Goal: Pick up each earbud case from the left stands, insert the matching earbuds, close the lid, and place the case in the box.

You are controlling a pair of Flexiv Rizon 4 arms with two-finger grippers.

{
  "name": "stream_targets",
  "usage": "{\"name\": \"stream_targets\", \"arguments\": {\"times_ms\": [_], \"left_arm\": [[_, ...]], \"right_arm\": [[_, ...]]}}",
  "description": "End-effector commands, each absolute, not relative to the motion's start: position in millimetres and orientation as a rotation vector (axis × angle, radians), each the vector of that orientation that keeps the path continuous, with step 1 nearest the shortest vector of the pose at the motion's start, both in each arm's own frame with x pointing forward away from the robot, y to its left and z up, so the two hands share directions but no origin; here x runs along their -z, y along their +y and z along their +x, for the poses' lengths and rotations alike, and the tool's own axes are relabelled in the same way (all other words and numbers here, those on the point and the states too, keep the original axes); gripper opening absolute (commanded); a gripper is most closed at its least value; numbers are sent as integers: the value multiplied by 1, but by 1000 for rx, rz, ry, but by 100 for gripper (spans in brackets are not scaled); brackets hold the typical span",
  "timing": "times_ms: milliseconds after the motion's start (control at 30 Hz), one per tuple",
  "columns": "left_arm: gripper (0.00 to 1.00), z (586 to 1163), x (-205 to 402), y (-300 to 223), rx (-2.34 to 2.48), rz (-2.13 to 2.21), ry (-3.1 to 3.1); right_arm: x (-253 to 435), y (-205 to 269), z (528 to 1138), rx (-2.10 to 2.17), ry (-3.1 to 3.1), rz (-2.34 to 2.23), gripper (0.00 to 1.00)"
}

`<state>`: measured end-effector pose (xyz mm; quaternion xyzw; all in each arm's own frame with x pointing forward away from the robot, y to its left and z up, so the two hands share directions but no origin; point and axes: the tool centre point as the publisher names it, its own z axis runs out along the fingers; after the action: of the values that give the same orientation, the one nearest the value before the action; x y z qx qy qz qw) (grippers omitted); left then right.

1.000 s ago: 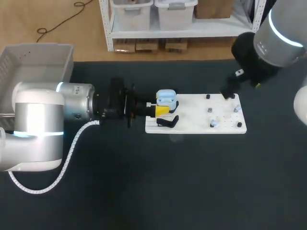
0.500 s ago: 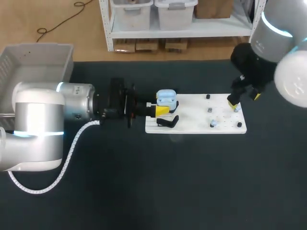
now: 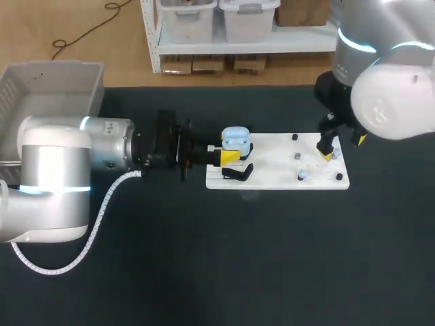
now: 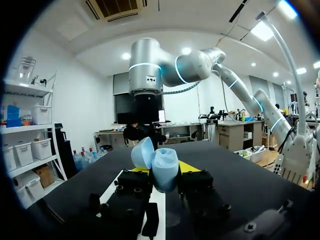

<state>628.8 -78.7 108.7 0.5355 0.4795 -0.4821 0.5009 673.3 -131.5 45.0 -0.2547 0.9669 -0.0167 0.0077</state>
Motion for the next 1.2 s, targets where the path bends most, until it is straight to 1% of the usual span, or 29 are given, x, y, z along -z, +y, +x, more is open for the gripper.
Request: {"name": "stream_targets", "arguments": {"times_ms": [33, 133, 167, 200, 233, 267, 367, 500, 567, 700, 800, 1200], "left_arm": [[0, 628, -108, -78, 1162, 1291, 1157], [0, 628, -108, -78, 1162, 1291, 1157], [0, 628, -108, -78, 1162, 1291, 1157], [0, 628, -108, -78, 1162, 1291, 1157], [0, 628, -108, -78, 1162, 1291, 1157], [0, 628, -108, -78, 1162, 1291, 1157], [0, 628, -108, -78, 1162, 1291, 1157], [0, 628, -108, -78, 1162, 1291, 1157], [0, 628, -108, -78, 1162, 1291, 1157], [0, 628, -108, -78, 1162, 1291, 1157], [0, 628, -108, -78, 1162, 1291, 1157], [0, 628, -108, -78, 1162, 1291, 1157]], "right_arm": [[-38, -132, 672, 77, 2992, -800, 79], [-35, -133, 675, 95, 2982, -799, 60], [-35, -134, 675, 97, 2981, -798, 56], [-35, -134, 676, 98, 2978, -797, 45], [-34, -134, 676, 99, 2977, -795, 42], [-34, -134, 677, 100, 2975, -794, 40], [-33, -134, 677, 106, 2972, -796, 44], [-32, -133, 677, 110, 2971, -801, 43], [-32, -133, 678, 113, 2972, -801, 39], [-29, -133, 679, 119, 2973, -804, 43], [-27, -133, 680, 126, 2975, -805, 42], [-23, -134, 683, 149, 2979, -804, 41]]}}
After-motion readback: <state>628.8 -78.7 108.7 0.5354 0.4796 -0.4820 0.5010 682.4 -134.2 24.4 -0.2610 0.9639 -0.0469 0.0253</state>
